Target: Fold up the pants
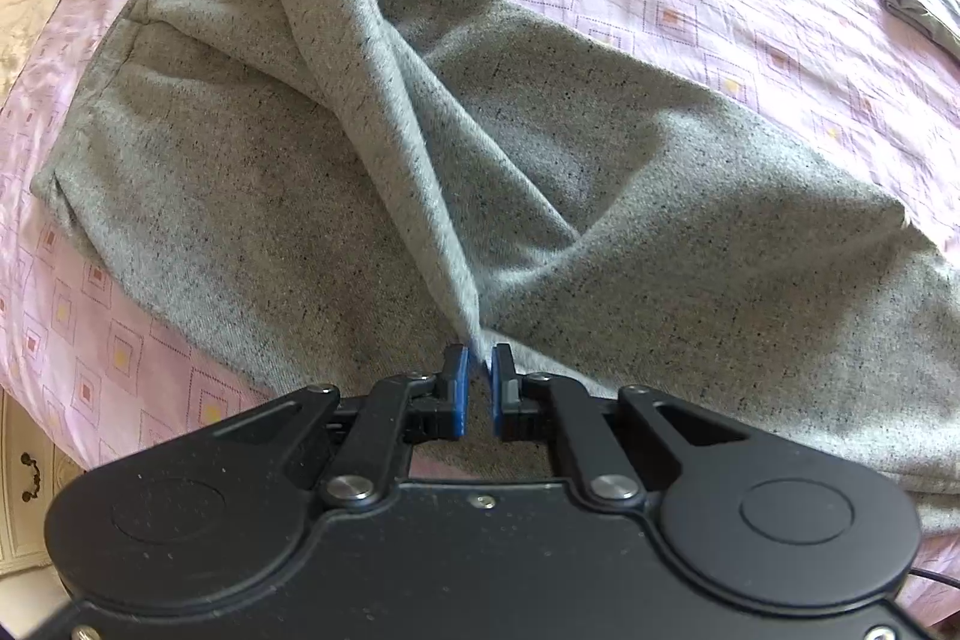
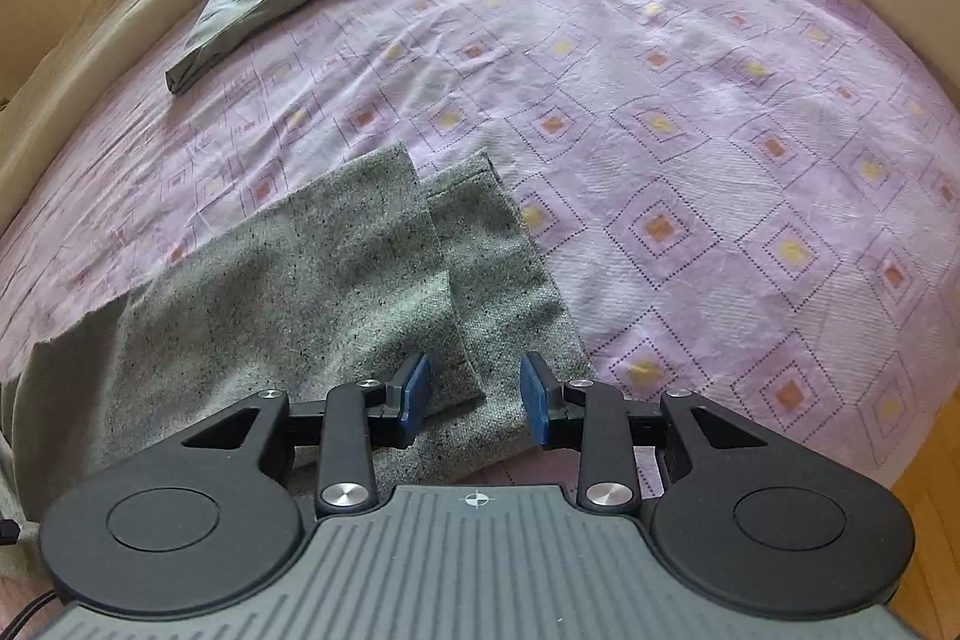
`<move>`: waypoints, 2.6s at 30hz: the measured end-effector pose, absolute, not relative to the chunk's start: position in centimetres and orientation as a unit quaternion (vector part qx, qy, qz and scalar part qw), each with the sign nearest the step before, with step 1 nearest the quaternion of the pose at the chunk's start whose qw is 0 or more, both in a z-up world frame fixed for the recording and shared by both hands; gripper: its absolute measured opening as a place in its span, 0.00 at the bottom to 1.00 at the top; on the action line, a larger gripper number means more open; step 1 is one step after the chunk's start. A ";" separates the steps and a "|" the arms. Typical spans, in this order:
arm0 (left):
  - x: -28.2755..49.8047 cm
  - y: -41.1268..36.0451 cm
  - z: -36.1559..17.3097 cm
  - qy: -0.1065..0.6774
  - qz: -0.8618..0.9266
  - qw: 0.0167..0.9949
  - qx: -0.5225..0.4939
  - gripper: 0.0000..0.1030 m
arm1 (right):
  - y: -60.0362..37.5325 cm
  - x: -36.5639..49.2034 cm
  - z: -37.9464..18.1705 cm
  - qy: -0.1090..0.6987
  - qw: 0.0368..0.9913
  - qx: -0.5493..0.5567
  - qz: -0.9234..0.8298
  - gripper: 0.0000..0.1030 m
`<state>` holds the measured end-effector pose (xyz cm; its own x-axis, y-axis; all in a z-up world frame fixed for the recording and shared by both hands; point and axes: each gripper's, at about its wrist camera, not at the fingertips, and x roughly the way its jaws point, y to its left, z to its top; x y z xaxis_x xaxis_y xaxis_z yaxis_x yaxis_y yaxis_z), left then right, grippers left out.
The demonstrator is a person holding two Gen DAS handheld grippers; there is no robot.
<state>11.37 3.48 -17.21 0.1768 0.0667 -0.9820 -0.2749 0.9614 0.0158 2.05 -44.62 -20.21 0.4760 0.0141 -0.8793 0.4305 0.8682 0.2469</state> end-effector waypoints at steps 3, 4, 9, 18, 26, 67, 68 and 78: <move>11.2 3.3 -17.4 0.633 0.116 0.761 -0.082 0.10 | -44.5 2.3 -20.4 0.502 0.824 0.235 -0.115 0.31; 11.1 3.3 -17.5 0.633 0.118 0.761 -0.081 0.10 | -44.5 2.4 -20.4 0.502 0.824 0.238 -0.109 0.31; 10.9 3.3 -17.6 0.636 0.124 0.756 -0.088 0.10 | -43.6 2.8 -19.8 0.503 0.833 0.214 -0.082 0.07; 11.1 3.7 -14.7 0.611 0.120 0.775 -0.110 0.57 | -44.9 0.4 -18.5 0.519 0.829 0.182 -0.106 0.07; 14.9 2.4 -14.7 0.617 0.118 0.770 -0.113 0.62 | -44.6 0.8 -18.7 0.517 0.829 0.183 -0.109 0.07; 5.9 8.6 -12.6 0.622 0.134 0.763 -0.110 0.45 | -40.3 1.0 -13.8 0.471 0.866 0.096 -0.139 0.19; 5.9 9.6 -12.8 0.623 0.140 0.762 -0.108 0.45 | -39.2 1.4 -13.5 0.470 0.868 0.097 -0.125 0.19; 9.4 22.6 -14.2 0.616 0.138 0.773 -0.064 0.46 | -20.7 6.3 -12.7 0.470 0.879 0.072 0.034 0.19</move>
